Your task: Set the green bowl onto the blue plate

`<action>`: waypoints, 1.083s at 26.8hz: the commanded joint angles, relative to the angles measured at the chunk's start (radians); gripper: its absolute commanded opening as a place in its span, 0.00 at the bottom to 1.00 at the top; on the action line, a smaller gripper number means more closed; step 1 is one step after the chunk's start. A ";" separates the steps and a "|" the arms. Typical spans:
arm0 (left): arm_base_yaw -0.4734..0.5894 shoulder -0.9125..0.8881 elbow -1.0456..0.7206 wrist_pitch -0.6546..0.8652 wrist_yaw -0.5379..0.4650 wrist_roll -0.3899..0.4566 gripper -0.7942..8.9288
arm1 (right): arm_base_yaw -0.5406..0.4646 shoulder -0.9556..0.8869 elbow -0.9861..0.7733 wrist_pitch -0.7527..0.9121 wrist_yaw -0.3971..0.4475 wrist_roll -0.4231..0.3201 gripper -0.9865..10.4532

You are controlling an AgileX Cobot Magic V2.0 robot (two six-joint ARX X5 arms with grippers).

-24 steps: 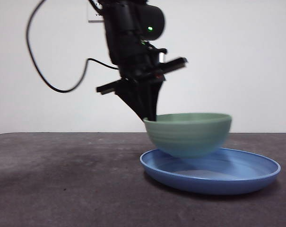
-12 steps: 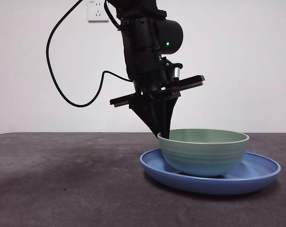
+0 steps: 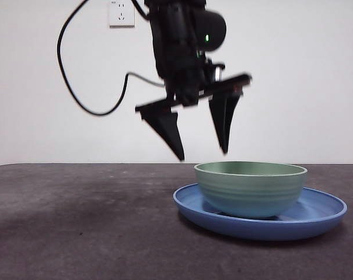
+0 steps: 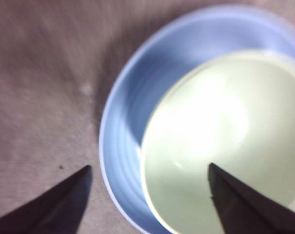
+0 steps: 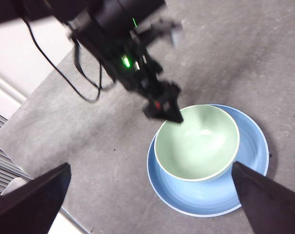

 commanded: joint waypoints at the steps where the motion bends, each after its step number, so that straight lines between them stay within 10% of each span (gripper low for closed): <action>1: -0.005 -0.042 0.057 -0.025 -0.001 0.039 0.55 | 0.002 0.004 0.016 0.007 -0.002 -0.005 0.56; 12: -0.010 -0.507 0.017 -0.220 -0.005 0.127 0.66 | 0.002 0.004 0.016 0.002 -0.002 -0.005 0.56; 29: -0.001 -1.541 -0.893 0.125 -0.005 0.177 0.66 | 0.002 0.004 0.016 -0.022 -0.003 -0.005 0.56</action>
